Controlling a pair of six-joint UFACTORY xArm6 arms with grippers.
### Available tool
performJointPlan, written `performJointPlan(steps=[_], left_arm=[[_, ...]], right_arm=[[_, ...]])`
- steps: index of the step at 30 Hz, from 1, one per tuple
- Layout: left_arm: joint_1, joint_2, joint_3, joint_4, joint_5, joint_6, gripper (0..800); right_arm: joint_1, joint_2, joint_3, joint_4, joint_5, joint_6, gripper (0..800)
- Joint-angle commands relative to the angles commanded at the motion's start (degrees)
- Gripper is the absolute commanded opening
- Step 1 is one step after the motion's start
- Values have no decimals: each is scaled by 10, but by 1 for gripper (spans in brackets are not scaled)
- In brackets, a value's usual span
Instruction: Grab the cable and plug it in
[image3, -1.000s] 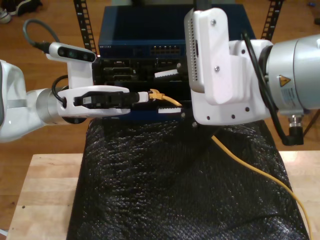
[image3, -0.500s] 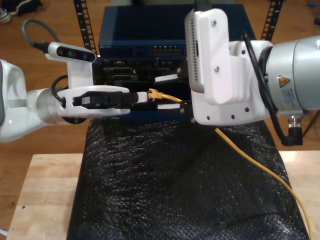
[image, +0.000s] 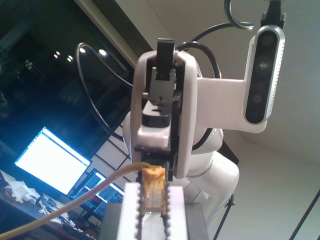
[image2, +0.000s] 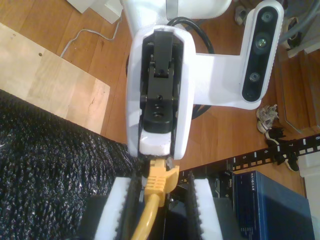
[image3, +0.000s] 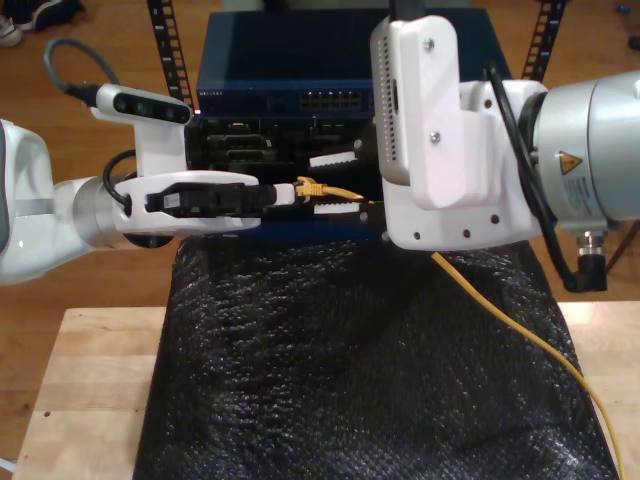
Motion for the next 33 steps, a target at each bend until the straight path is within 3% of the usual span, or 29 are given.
performJointPlan(steps=[33], left_arm=[[-1,2,0,1,11,-12,24]], right_arm=[[6,-4,4,0,0,0,184]])
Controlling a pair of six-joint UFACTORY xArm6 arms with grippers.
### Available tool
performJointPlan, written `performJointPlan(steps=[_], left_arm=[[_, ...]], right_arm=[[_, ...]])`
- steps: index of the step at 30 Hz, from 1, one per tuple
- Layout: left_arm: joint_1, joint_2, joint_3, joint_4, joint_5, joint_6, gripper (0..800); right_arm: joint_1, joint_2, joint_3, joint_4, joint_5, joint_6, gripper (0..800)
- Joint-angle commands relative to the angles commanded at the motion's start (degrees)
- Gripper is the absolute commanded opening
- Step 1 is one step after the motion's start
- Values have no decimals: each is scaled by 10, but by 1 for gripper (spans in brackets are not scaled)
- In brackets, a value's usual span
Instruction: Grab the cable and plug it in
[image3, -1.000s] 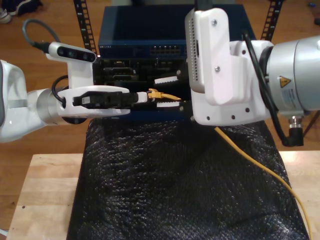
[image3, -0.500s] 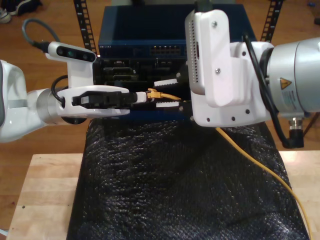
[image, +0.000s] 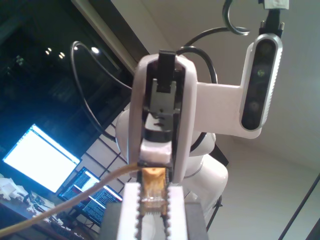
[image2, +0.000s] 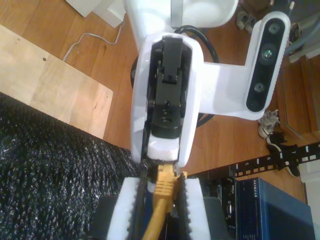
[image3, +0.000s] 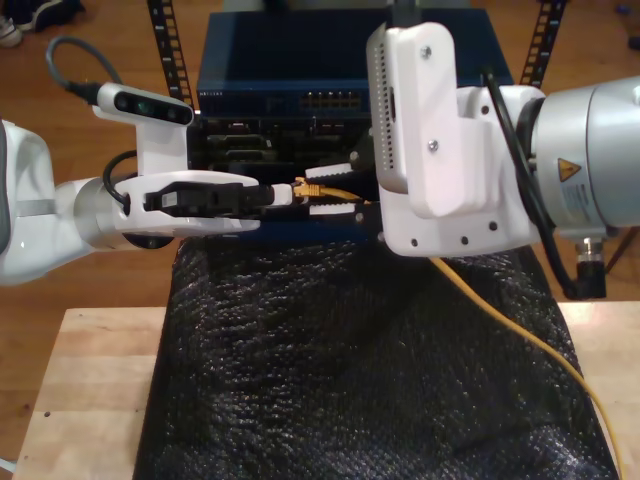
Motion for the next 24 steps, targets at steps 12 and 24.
performJointPlan(steps=[12,24], left_arm=[[0,0,0,-1,0,0,25],[0,0,0,-1,1,-1,32]], right_arm=[[1,1,0,0,0,0,151],[1,1,2,0,0,0,22]])
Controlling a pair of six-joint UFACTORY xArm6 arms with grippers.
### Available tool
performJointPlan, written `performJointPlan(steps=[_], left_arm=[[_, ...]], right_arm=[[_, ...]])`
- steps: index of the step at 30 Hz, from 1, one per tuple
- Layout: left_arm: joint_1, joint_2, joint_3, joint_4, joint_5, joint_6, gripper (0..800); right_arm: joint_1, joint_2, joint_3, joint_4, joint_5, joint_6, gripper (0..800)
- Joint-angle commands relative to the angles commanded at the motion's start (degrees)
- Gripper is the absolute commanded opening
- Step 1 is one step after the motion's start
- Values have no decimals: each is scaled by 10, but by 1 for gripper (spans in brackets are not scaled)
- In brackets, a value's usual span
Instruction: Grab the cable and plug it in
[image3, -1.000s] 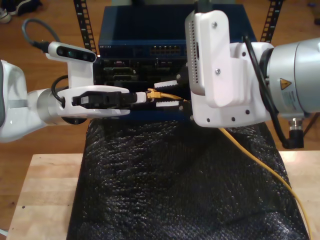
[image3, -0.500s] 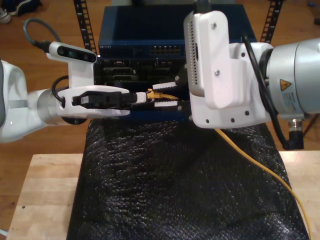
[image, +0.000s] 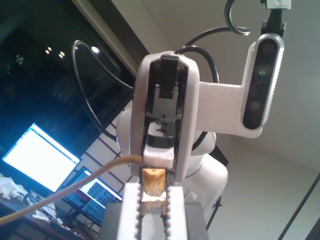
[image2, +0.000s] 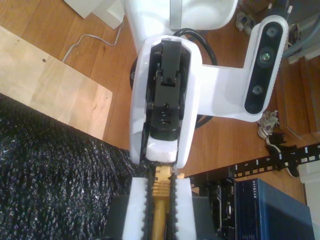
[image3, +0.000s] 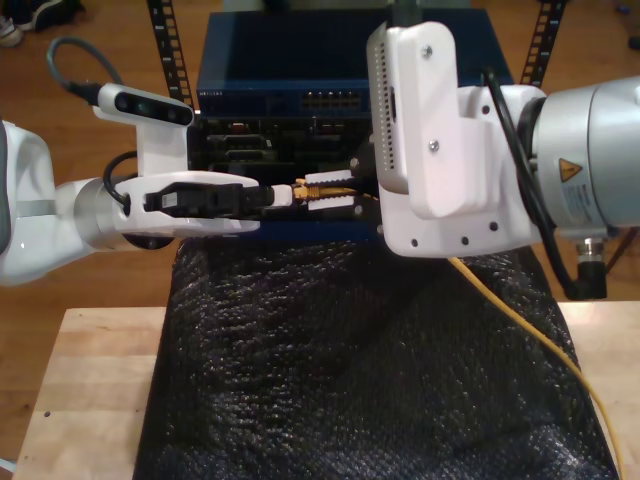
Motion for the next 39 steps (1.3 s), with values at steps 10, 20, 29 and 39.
performJointPlan(steps=[10,20,29,39], left_arm=[[0,7,1,0,-4,2,499],[1,6,1,-2,-11,4,684],[18,-2,-14,0,-100,52,789],[55,-33,-48,62,-171,62,797]], right_arm=[[0,2,0,1,-1,5,1],[-4,11,-4,8,-1,9,1],[-51,20,-10,7,-24,28,0],[-146,35,-15,3,-24,76,0]])
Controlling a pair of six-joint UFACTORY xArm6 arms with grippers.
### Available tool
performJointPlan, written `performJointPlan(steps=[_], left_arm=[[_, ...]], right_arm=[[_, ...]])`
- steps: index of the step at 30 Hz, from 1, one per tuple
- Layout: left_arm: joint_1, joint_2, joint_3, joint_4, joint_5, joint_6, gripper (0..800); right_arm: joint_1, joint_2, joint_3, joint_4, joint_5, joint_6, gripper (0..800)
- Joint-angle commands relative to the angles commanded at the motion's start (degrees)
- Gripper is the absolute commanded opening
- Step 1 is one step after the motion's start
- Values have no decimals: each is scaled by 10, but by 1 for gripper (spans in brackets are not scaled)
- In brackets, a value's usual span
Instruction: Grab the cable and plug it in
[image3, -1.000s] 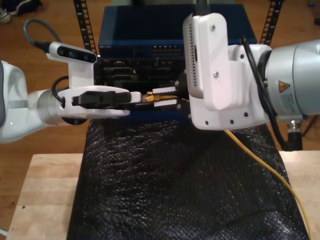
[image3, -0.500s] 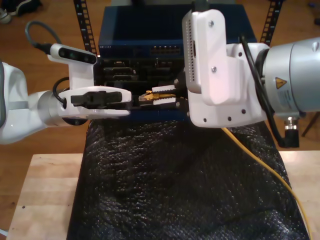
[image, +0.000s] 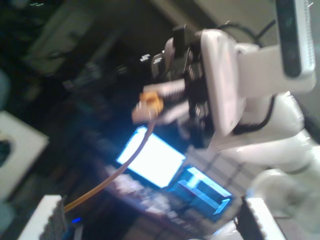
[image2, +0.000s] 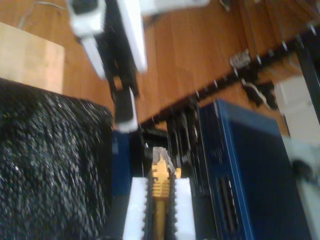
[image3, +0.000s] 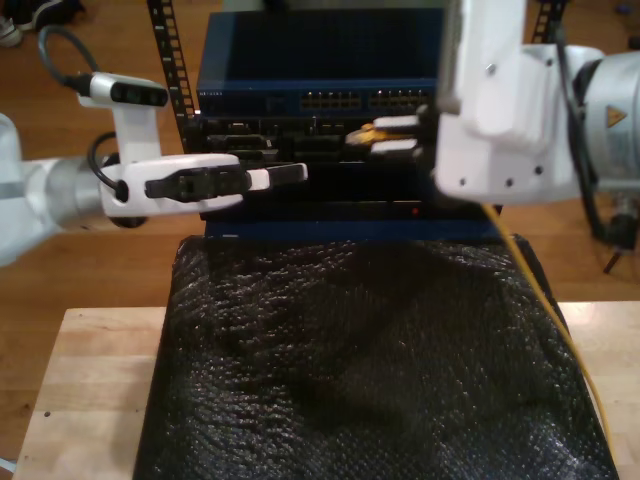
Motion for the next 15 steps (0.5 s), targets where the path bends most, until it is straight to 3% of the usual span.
performJointPlan(steps=[9,15], left_arm=[[43,-24,-58,155,-75,11,799],[55,-61,-64,265,-112,41,799]], right_arm=[[-24,46,4,-5,0,3,0],[-52,70,1,-23,1,6,0]])
